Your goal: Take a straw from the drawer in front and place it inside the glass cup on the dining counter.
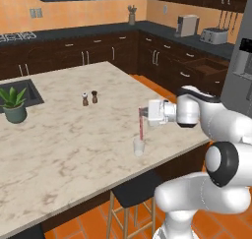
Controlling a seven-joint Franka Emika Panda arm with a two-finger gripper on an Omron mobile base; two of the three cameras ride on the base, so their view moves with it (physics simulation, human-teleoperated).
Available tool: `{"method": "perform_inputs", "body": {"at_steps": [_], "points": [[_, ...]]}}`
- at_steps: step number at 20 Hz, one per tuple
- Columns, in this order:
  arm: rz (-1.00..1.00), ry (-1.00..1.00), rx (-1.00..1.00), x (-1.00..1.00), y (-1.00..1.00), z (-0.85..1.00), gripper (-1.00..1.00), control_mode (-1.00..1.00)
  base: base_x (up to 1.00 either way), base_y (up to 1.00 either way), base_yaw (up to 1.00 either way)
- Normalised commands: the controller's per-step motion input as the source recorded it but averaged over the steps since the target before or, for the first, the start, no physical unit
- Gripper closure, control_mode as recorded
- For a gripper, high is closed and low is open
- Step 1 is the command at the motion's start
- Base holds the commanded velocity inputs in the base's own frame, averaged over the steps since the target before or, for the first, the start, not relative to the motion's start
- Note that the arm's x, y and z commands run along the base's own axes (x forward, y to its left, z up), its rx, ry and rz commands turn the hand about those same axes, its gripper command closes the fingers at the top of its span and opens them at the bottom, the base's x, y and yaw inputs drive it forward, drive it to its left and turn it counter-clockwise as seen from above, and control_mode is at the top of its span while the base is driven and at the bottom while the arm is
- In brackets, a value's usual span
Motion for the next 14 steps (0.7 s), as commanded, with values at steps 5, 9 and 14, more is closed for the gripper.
{"method": "perform_inputs", "body": {"at_steps": [5,9,14], "points": [[0.0,-0.01,0.0,0.26,0.1,-0.11,1.0,-1.0,0.0,0.0,0.0],[0.0,-0.03,0.0,0.25,0.04,-0.2,1.0,-1.0,0.0,0.0,0.0],[0.0,-0.03,0.0,0.15,0.0,-0.25,1.0,-1.0,0.0,0.0,0.0]]}}
